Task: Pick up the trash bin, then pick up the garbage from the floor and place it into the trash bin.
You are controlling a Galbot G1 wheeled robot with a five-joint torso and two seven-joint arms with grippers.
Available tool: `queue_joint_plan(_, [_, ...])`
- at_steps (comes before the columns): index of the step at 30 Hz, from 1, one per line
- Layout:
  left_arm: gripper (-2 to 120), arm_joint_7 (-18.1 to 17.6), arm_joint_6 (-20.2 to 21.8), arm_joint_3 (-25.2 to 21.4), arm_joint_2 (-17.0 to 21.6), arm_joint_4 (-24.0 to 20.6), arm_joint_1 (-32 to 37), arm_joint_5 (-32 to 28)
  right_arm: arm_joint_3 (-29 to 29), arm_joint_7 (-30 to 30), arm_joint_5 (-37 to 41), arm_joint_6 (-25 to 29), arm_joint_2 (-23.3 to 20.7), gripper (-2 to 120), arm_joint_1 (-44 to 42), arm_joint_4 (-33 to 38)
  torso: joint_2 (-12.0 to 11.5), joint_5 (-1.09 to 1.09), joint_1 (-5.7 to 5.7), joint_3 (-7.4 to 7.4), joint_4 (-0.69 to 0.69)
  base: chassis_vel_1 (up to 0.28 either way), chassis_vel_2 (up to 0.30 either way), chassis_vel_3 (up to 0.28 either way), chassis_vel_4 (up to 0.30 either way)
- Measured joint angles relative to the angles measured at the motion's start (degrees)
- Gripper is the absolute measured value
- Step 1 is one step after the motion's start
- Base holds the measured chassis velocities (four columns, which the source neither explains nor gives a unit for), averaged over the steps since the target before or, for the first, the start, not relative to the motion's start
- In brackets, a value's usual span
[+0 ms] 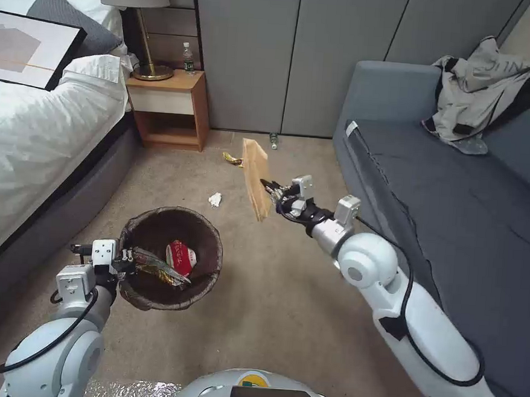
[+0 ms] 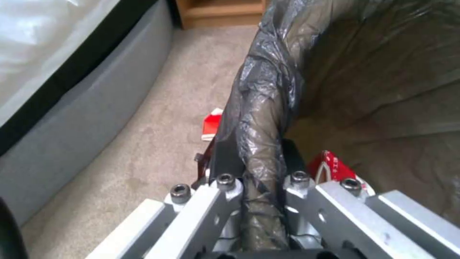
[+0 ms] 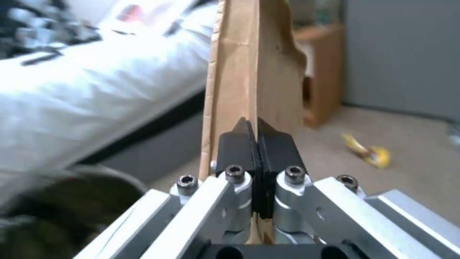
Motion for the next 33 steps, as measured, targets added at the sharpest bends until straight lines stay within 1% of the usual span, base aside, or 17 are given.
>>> queue_joint_plan(4, [3,-0.1,0.9,0.4,0.5,0.1,0.0,0.0,-5.1,-0.5,4.3,-1.6,-0.3,0,6.9,2.8,0.0,-0.01,0.0,0.0,0.01,0.0,0.0,0.0,0.0])
queue_joint_plan(5, [3,-0.1,0.9,0.4,0.5,0.1,0.0,0.0,-5.1,-0.5,4.3,-1.6,-0.3,0,6.9,2.8,0.0,-0.01,0.0,0.0,0.01,0.0,0.0,0.0,0.0])
queue_joint_plan(8, [3,-0.1,1.8,0.6,1.1,0.1,0.0,-0.3,-10.6,-0.4,5.2,-2.0,0.1,0,10.8,3.1,0.0,-0.01,0.0,0.0,0.01,0.0,0.0,0.0,0.0])
queue_joint_plan(9, [3,-0.2,2.0,0.6,1.3,0.1,-0.1,-0.4,-11.8,-0.4,5.3,-2.1,0.3,0,11.6,3.2,0.0,-0.01,0.0,0.0,0.01,0.0,0.0,0.0,0.0])
queue_joint_plan(10, [3,-0.2,2.0,0.6,1.3,0.1,-0.1,-0.4,-11.8,-0.4,5.3,-2.1,0.3,0,11.6,3.2,0.0,-0.01,0.0,0.0,0.01,0.0,0.0,0.0,0.0])
queue_joint_plan(13, [3,-0.2,2.6,0.7,1.6,0.1,-0.4,-0.8,-16.1,-0.3,5.4,-2.4,1.1,0,13.3,3.2,0.0,-0.01,0.0,0.0,0.01,0.0,0.0,0.0,0.0])
queue_joint_plan(14, [3,-0.2,2.6,0.7,1.6,0.1,-0.4,-0.8,-16.1,-0.3,5.4,-2.4,1.1,0,13.3,3.2,0.0,-0.01,0.0,0.0,0.01,0.0,0.0,0.0,0.0])
queue_joint_plan(18, [3,-0.2,2.9,0.8,1.6,0.1,-0.4,-0.9,-19.3,-0.2,4.8,-2.7,2.0,0,13.4,2.8,0.0,-0.02,0.0,0.0,0.0,0.0,0.0,0.0,0.0])
queue_joint_plan(33, [3,-0.1,3.8,0.8,1.8,-0.2,-0.4,-2.2,-23.4,0.0,-0.9,-2.3,3.0,0,10.7,-0.6,0.0,-0.01,0.0,0.0,0.0,0.0,0.0,0.0,0.0])
